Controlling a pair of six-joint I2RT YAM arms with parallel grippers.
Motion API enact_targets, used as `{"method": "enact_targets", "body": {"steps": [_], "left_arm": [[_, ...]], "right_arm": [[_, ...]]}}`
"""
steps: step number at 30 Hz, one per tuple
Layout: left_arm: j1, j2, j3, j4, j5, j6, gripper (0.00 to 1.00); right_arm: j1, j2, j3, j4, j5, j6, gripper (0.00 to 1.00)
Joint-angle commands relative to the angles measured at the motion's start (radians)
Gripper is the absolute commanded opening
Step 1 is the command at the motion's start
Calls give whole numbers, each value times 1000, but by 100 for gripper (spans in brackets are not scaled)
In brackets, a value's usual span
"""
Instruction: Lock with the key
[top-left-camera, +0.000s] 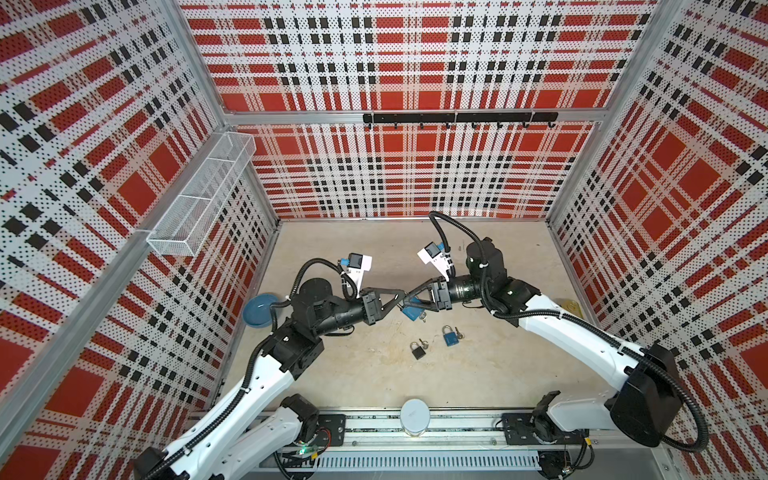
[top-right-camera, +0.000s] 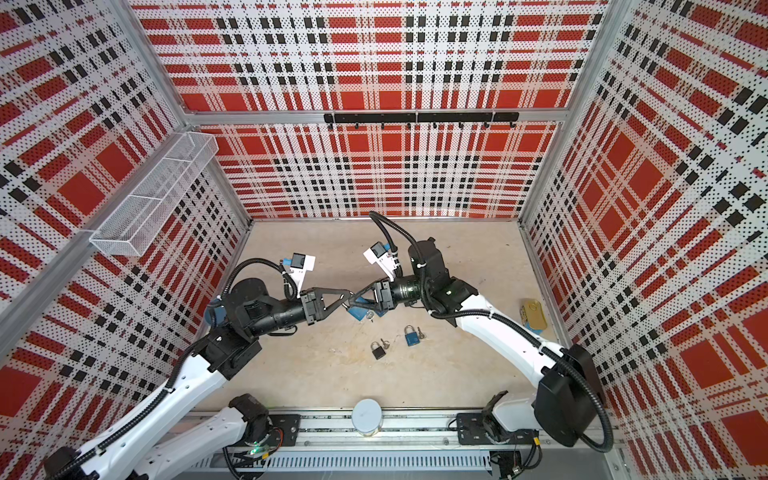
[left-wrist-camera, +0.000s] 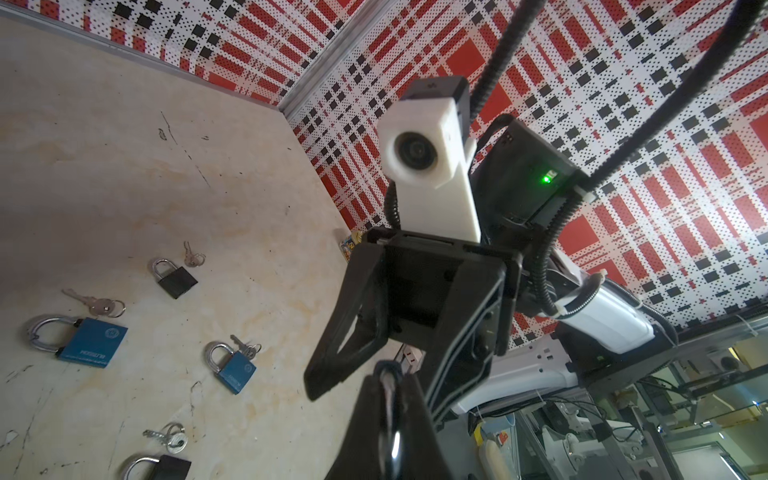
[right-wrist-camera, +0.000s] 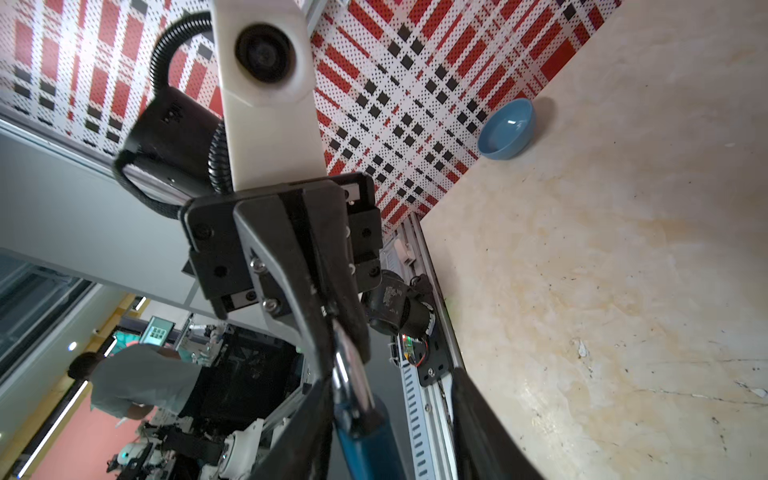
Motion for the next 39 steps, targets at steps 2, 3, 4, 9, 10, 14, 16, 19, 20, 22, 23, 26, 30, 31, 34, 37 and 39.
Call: {"method": "enact_targets", "body": {"steps": [2,3,4,9,10,14,16,19,20,22,23,26,30,31,34,37,39], "left_arm": [[49,-23,51,22,86,4,0],[64,-24,54,19,96,2,0],[75,-25,55,19,103,-3,0],[110,-31,59,28,117,-28,0],[110,-32,61,29,115,-31,0],[113,-33,69,31,112,-35,0],[114,-34,71,31,106,-39,0],[119,-35,72,37,96,-42,0],[121,-34,73,37,91,-41,0],[126,-35,75,40,83,-46,0],[130,-32,74,43,82,-49,0],[135,-30,72,59,78,-62,0],[143,-33,71,73,69,-75,0],[145,-35,71,77,66,-78,0],[147,-35,73,87,62,-88,0],[147,-36,72,91,56,-94,0],[147,-38,67,95,49,-97,0]], "right_arm": [[-40,-42,-83,270,-33,145,46],[-45,-46,-99,302,-45,165,46],[-44,-51,-113,336,-54,182,46],[-46,-54,-148,379,-73,202,44],[-46,-52,-155,399,-78,215,43],[-47,-39,-176,472,-99,261,37],[-46,-33,-184,515,-111,288,35],[-46,-25,-191,542,-122,305,33],[-46,-25,-193,549,-124,309,33],[-46,-23,-198,557,-129,316,33],[-45,-22,-202,562,-130,322,34],[-44,-23,-210,566,-130,323,37],[-44,-15,-211,576,-137,329,37],[-44,-11,-210,579,-137,331,37],[-42,-3,-208,584,-140,337,34],[-36,5,-201,591,-149,341,29],[-33,8,-196,591,-149,341,27]]}}
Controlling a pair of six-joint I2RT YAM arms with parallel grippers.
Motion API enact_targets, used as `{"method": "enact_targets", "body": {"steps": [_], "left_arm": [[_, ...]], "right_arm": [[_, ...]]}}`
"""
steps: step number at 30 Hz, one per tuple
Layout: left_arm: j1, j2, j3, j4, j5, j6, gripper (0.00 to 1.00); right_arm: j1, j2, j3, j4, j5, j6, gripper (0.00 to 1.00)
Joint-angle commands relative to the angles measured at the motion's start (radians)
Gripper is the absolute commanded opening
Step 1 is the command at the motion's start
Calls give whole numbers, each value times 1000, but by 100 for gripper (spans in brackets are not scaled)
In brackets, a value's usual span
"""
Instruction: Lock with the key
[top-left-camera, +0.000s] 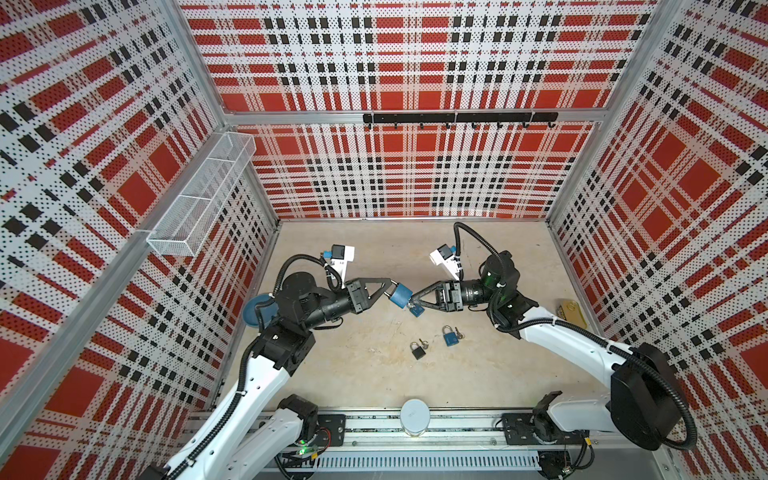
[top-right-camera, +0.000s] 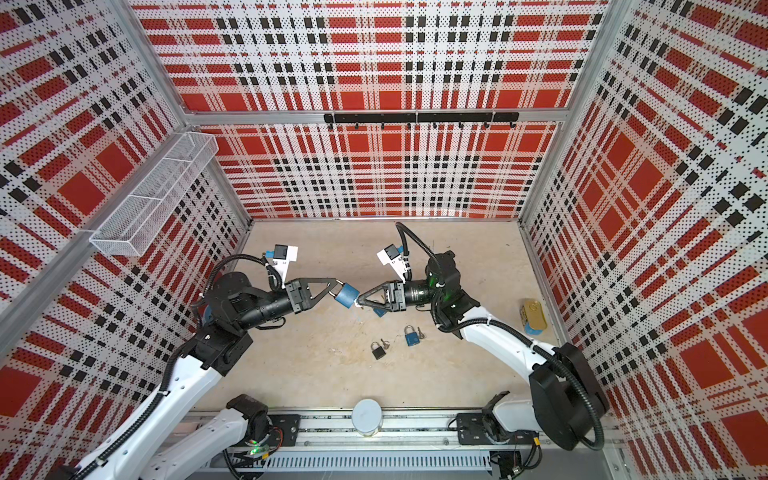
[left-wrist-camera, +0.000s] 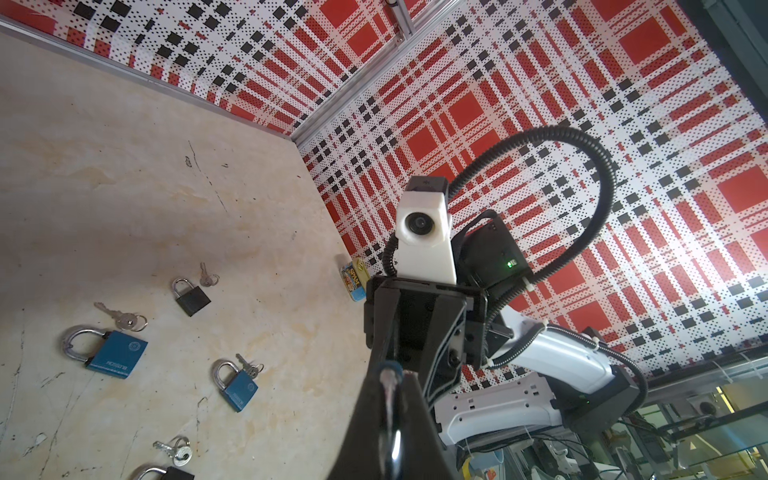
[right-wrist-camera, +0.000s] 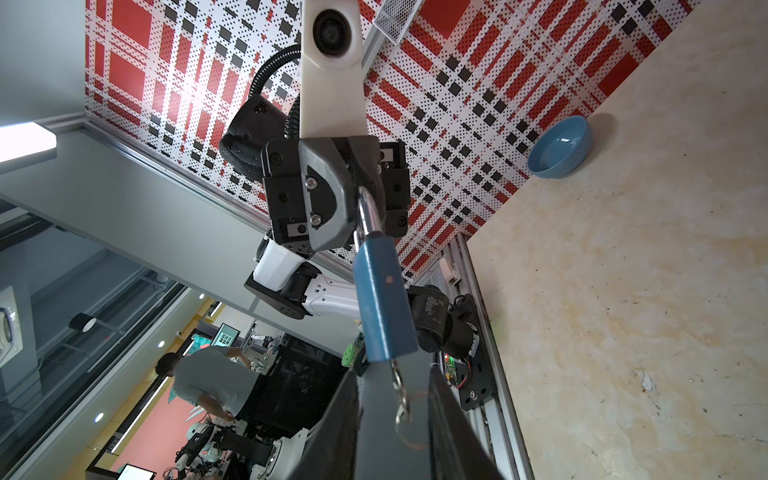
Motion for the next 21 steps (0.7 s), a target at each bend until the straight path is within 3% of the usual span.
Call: {"method": "enact_targets", "body": {"steps": [1,17,21], "left_arm": [[8,-21,35,81,-12,-23,0],[-3,-17,-7,101,-27,-36,0],[-7,-11,-10,101,-27,-29,0]], "right_arm": [[9,17,11,60,-15,5,27],[16,40,36,97,-24,39,14],[16,48,33,134,-26,68,0]]}}
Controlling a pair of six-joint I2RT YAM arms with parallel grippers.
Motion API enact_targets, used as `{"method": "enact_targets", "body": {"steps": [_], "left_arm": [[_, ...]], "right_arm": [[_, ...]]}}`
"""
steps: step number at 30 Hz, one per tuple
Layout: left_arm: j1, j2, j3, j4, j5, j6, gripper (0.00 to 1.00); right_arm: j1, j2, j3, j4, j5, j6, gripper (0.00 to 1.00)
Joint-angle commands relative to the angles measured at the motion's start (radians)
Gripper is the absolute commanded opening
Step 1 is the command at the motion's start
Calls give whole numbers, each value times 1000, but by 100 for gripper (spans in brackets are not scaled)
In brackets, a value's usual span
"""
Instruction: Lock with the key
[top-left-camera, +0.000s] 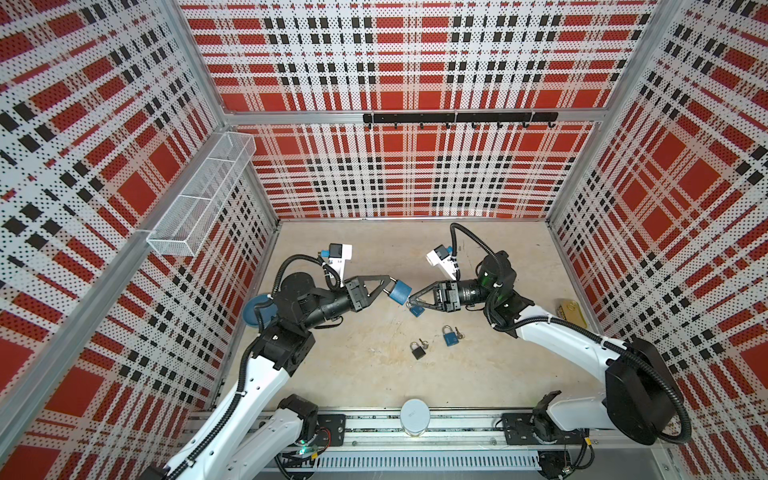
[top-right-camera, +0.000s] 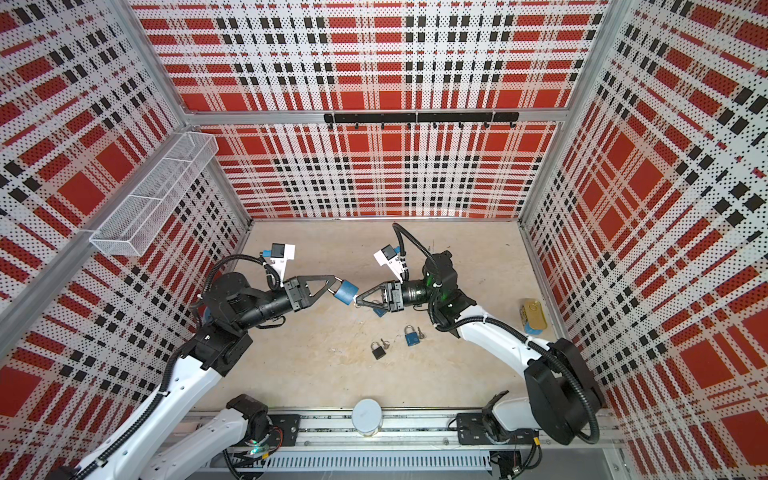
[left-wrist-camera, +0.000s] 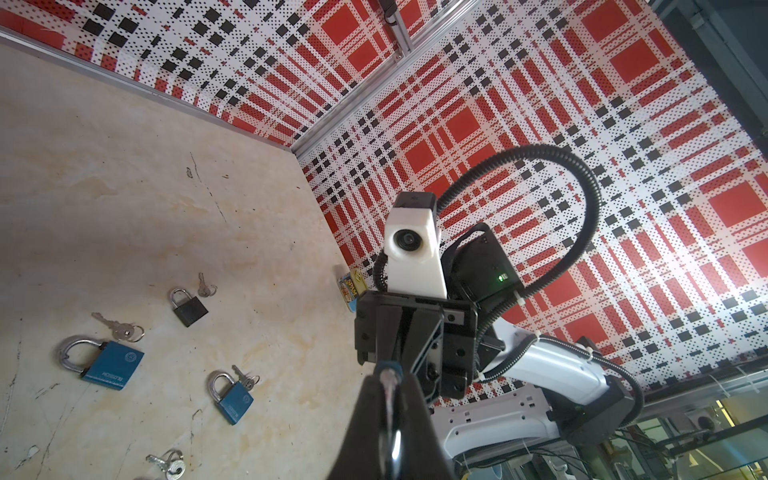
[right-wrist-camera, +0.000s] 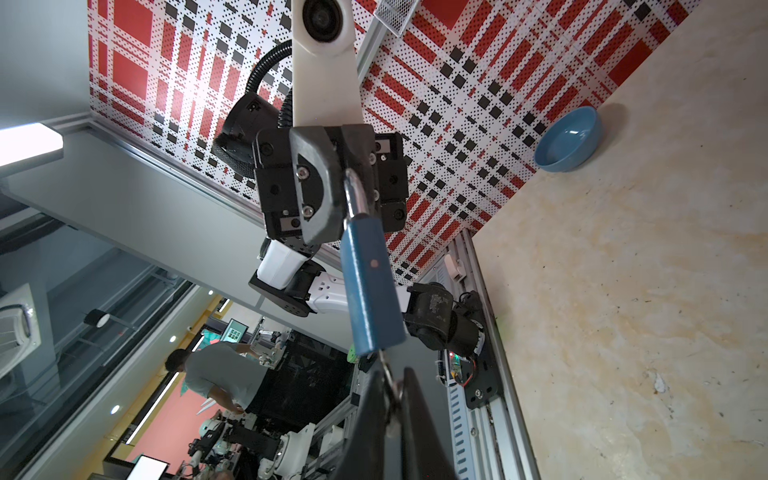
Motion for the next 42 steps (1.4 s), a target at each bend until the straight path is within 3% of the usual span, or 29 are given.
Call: {"method": "enact_targets", "body": {"steps": [1,11,12,13,18,21,28,33,42], "left_arm": [[-5,-7,-5,73,-5,-5,0],[93,-11,6,76,57,-3,0],[56,-12,14,77,72,-7,0],[139,-12,18,77,88,-10,0],[201,-9,37,80,143,-24,0],[221,-10,35,78,161,-24,0],[223,9,-56,-65,156,25,0],[164,35,-134,-258,35,132,0],[117,212,-214,-252,-64,216,0]], "right_arm": [[6,19,25,109,-14,45,0],[5,24,-52,188,6,104,0],[4,20,-62,181,8,98,0],[5,15,-67,167,14,87,0],[3,-10,-85,87,32,37,0],[-5,-42,-88,-47,64,-42,0],[-22,-172,20,-722,306,-431,0],[-28,-168,83,-871,370,-500,0],[-33,-35,149,-887,366,-540,0]]}}
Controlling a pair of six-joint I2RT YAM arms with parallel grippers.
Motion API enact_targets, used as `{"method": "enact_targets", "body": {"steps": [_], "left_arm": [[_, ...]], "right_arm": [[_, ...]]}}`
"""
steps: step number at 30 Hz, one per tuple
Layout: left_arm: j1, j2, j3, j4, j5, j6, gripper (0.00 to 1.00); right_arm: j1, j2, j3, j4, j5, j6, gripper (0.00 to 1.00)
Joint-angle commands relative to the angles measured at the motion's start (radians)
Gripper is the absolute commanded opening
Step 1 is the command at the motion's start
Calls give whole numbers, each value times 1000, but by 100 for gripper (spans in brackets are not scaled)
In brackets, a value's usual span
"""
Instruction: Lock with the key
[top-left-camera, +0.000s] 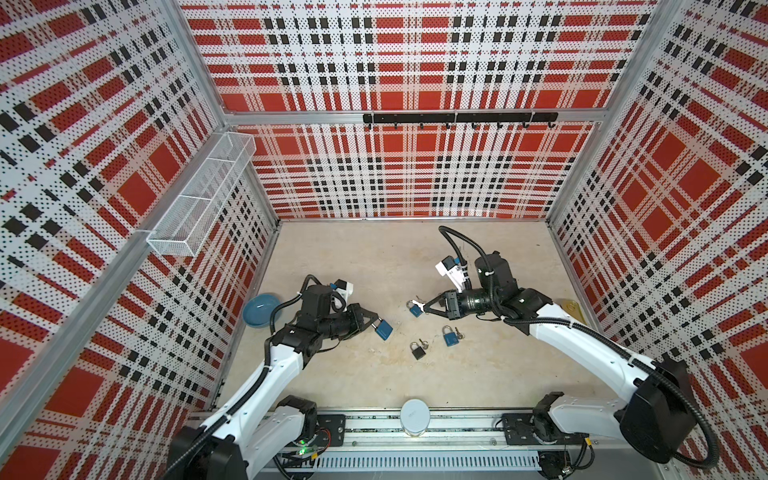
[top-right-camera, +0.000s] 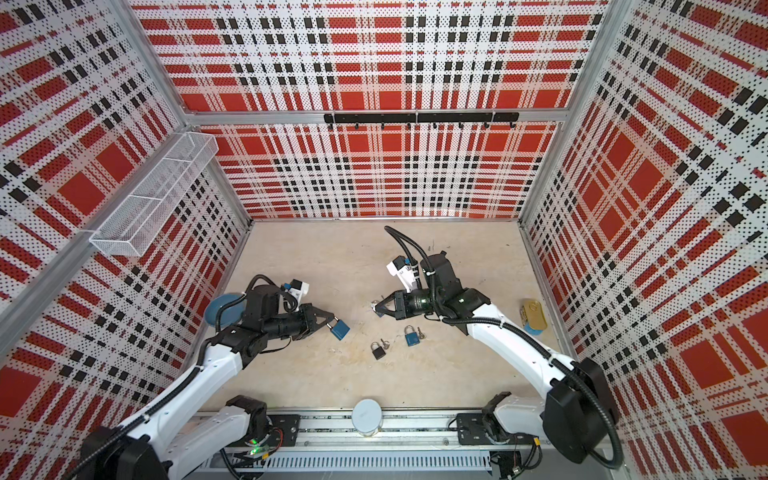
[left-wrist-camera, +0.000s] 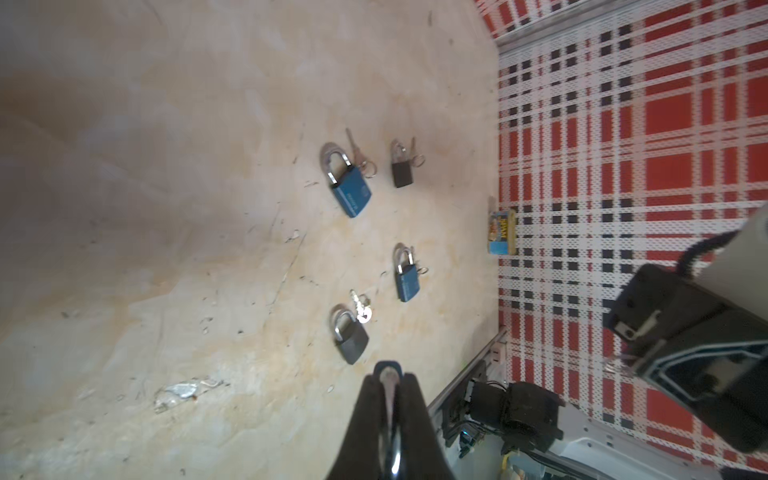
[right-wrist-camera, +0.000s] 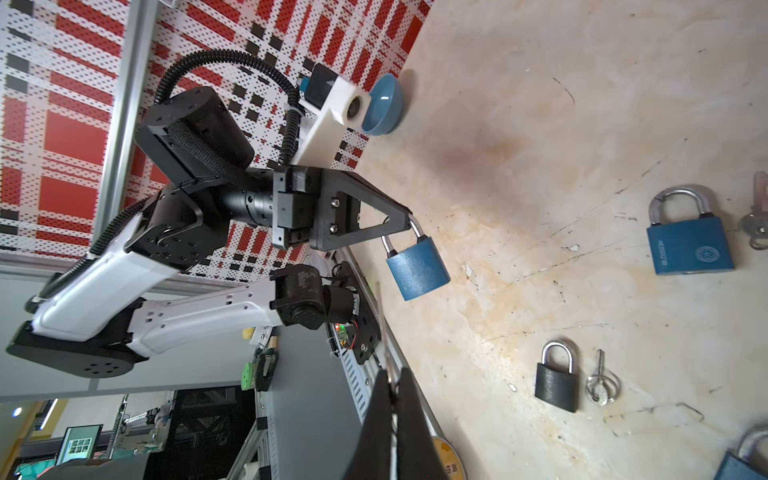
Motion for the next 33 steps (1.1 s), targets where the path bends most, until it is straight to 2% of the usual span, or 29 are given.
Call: {"method": "enact_targets", "body": {"steps": [1,9,13,16,19,32,33], "left_arm": [[-11,61,13,41,-46,71,0],[-15,325,87,54,-61,197,0],[-15,433,136,63,-53,246,0],[-15,495,165,66,-49,271,0],[-52,553,195,66,-52,290,0],[-56,648,253,24,-108,340,0],[-57,649,254,18,-111,344,3]], "right_arm": [[-6,59,43,-18,13,-58,0],[1,201,86,13,75,-85,0],[33,267,107,6,144,-116,0],[59,312,105,49,167,-94,0],[85,352,101,95,208,-72,0],[147,491,63,282,363,67,0],[151,494,63,288,372,67,0]]}}
